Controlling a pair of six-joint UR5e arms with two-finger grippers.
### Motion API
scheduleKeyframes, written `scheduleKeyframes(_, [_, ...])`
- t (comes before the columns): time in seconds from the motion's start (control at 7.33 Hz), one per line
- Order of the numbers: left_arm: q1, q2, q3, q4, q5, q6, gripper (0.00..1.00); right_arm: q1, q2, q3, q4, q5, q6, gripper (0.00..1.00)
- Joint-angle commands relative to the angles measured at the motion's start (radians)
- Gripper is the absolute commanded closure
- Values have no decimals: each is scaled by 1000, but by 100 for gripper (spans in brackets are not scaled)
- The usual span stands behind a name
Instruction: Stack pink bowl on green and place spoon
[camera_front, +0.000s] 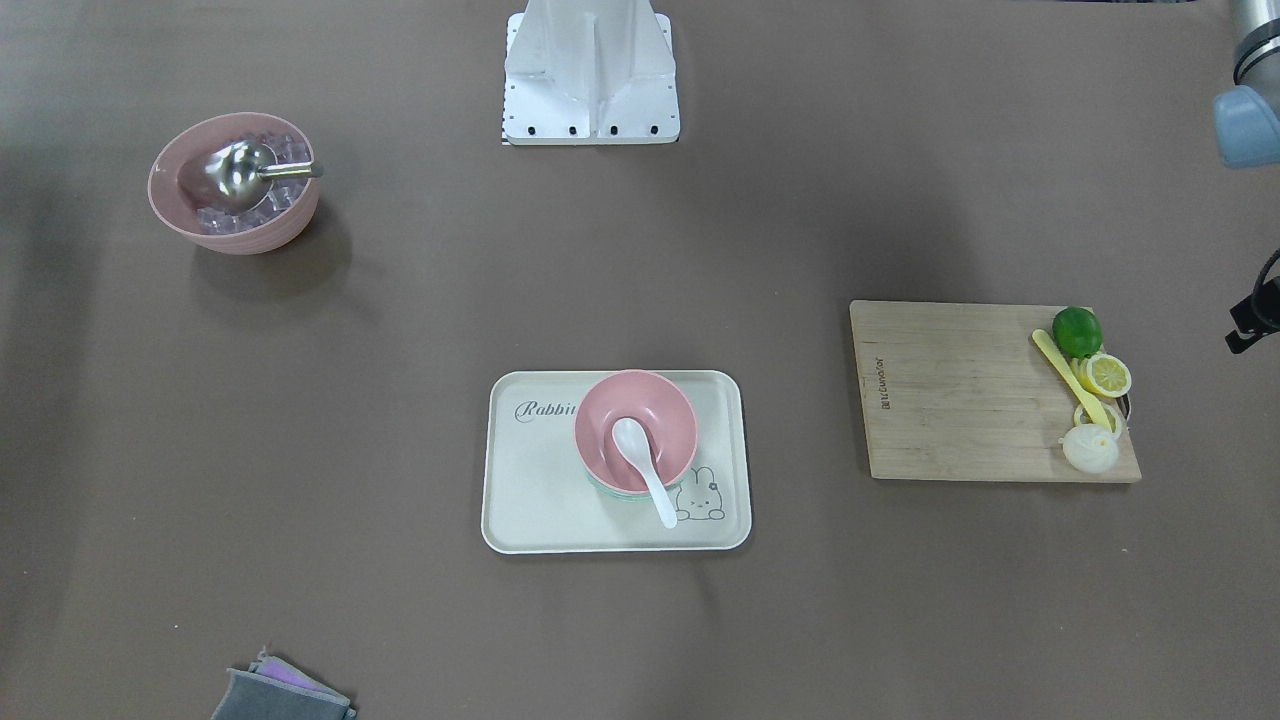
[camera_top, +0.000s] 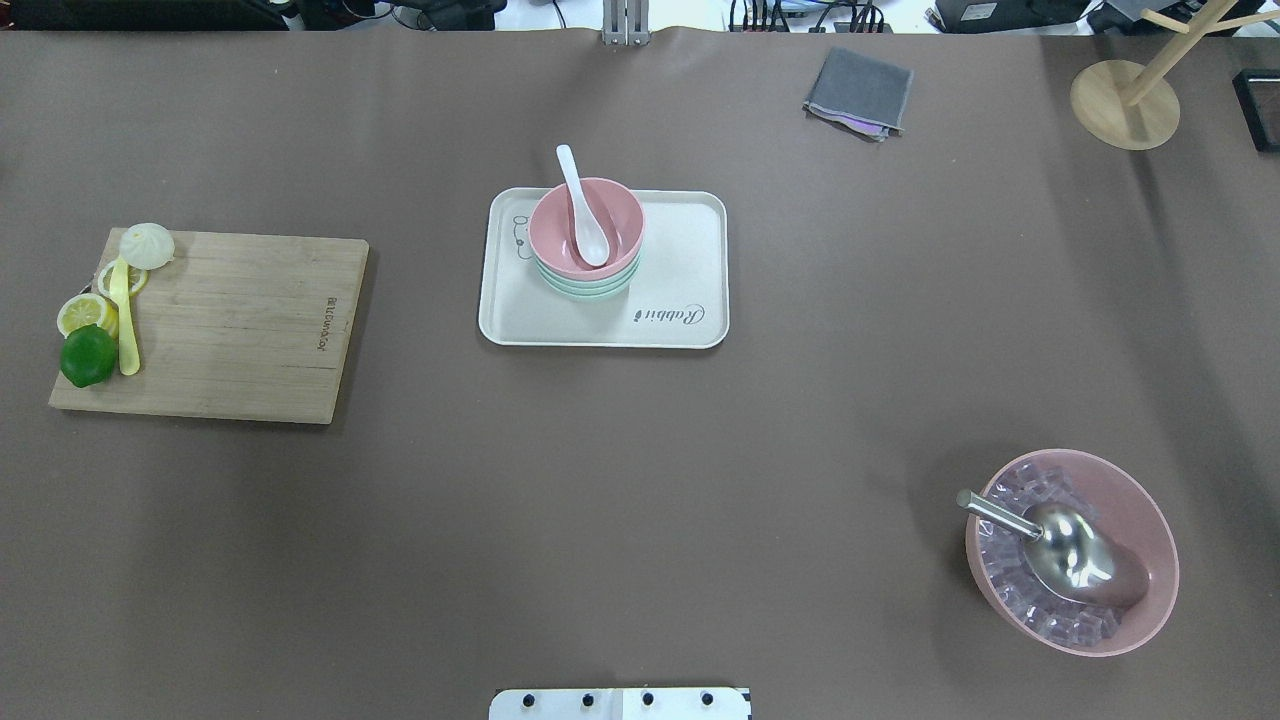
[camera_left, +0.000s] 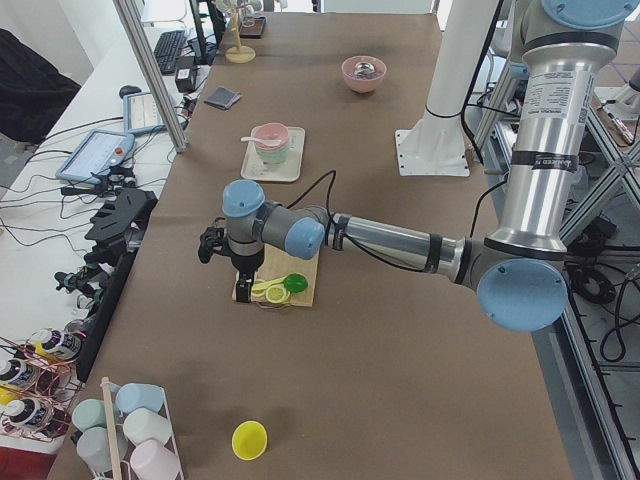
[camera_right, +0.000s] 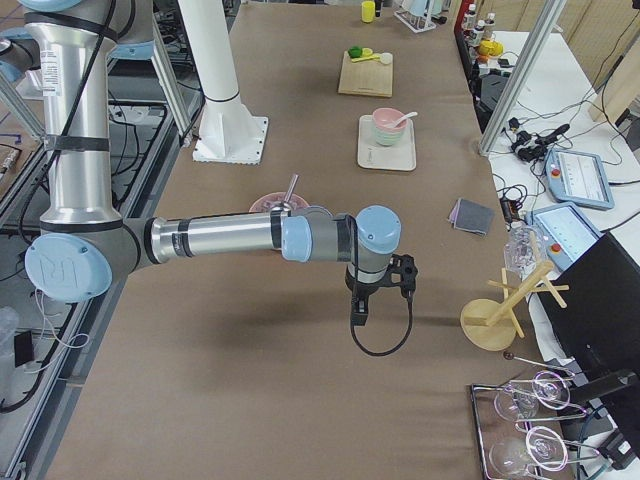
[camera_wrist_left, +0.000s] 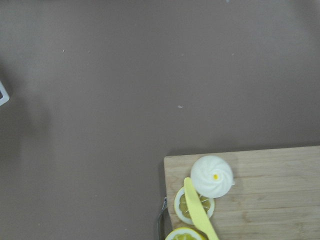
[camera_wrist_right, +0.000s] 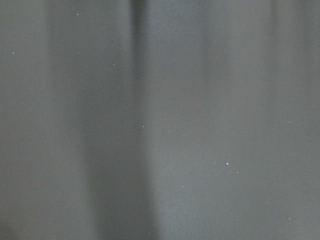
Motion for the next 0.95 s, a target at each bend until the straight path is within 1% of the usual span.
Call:
scheduleKeyframes(0.0, [-84,6,27,18,-30,111,2,2,4,-10,1,-2,7,0])
scheduleKeyframes(0.27, [-155,7,57,41,-165,134,2,2,11,-10,-1,0,10,0])
scheduleKeyframes(0.41, [-160,9,56,43,-194,139,2,0,23,-13,-4,-2,15,0])
scheduleKeyframes(0.82, [-157,18,80,41,-184,139,2,0,30,-15,-9,0,16,0])
